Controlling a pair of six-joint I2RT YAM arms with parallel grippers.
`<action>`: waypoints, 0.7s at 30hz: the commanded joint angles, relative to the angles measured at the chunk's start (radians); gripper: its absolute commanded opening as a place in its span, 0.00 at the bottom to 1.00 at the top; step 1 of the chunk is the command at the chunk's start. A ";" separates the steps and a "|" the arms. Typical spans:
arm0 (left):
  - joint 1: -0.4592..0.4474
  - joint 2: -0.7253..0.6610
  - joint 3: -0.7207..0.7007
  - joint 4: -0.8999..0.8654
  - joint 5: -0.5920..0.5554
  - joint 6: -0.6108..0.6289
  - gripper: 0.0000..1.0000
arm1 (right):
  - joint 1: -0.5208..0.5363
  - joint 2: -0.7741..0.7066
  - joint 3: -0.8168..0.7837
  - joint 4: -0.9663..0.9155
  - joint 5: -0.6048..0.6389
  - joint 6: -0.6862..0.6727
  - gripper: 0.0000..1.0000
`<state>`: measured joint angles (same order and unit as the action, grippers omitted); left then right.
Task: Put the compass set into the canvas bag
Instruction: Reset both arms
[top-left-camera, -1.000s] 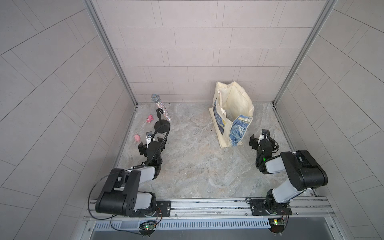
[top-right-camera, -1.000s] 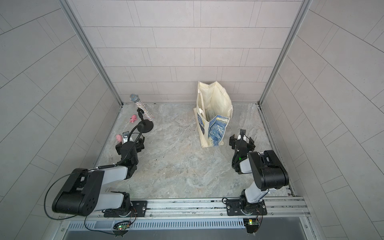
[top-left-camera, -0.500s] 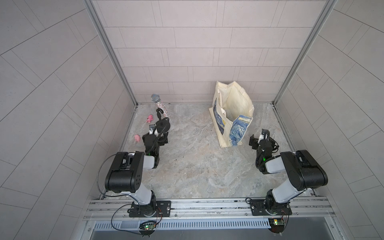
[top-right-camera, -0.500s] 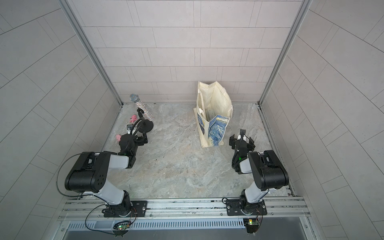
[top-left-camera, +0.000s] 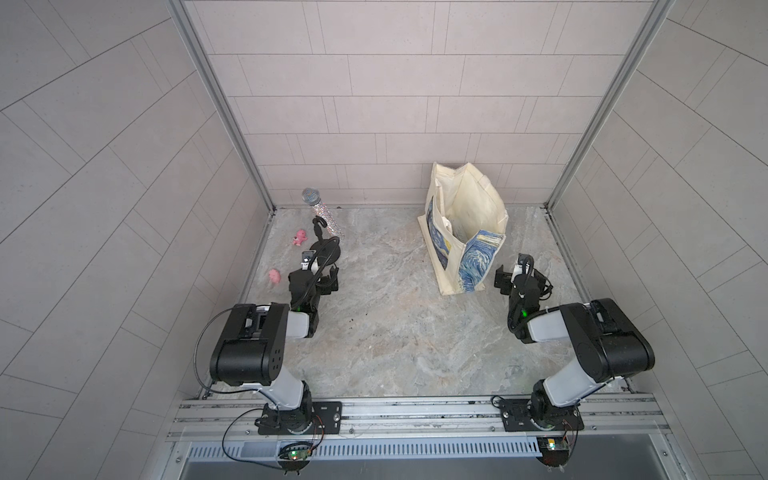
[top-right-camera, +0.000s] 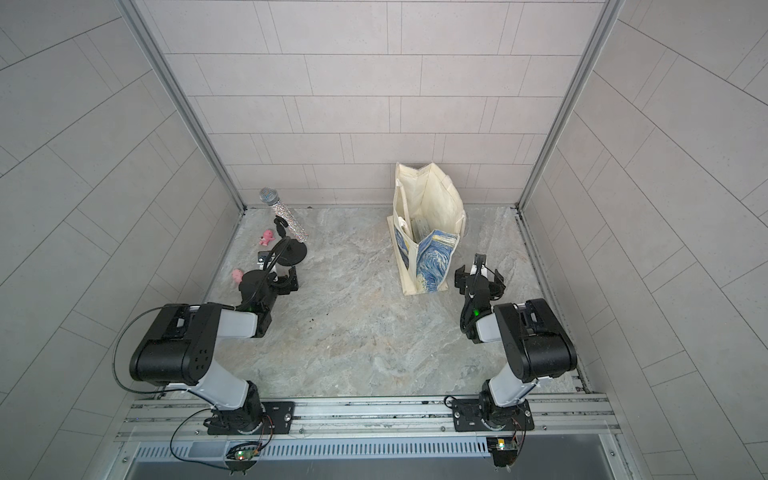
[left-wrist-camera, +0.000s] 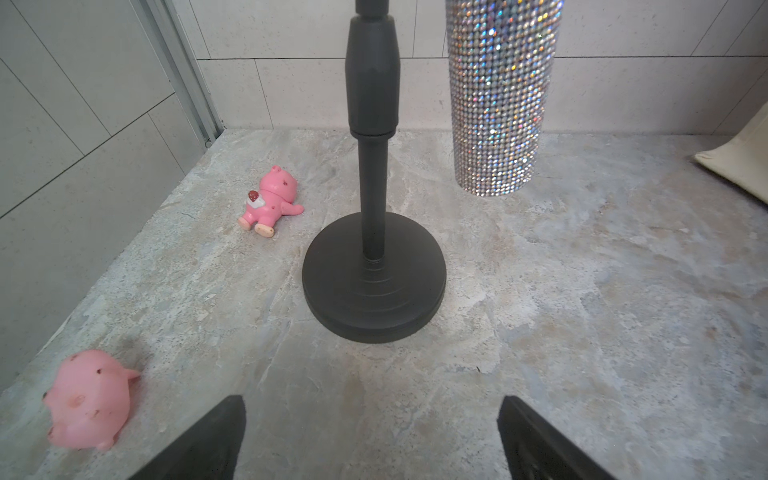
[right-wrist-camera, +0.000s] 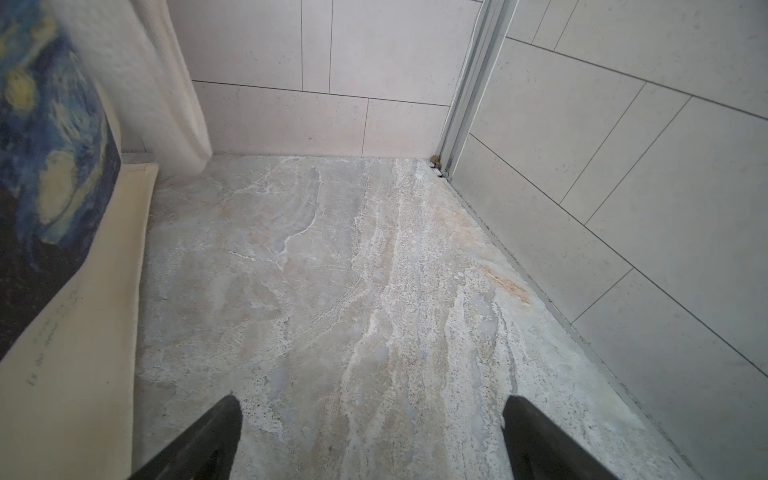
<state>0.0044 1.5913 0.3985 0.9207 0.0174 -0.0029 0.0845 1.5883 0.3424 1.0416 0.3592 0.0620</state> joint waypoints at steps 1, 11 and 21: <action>0.000 -0.003 -0.003 0.005 0.009 -0.001 0.74 | 0.002 -0.007 0.000 -0.019 0.030 -0.016 1.00; 0.000 -0.005 -0.007 0.012 0.009 0.001 0.69 | -0.005 -0.004 -0.004 -0.012 0.014 -0.014 0.00; 0.000 -0.001 -0.003 0.006 0.008 0.001 1.00 | 0.006 -0.002 0.002 -0.017 0.027 -0.023 0.99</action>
<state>0.0040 1.5913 0.3985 0.9173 0.0219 -0.0029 0.0853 1.5887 0.3420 1.0260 0.3687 0.0475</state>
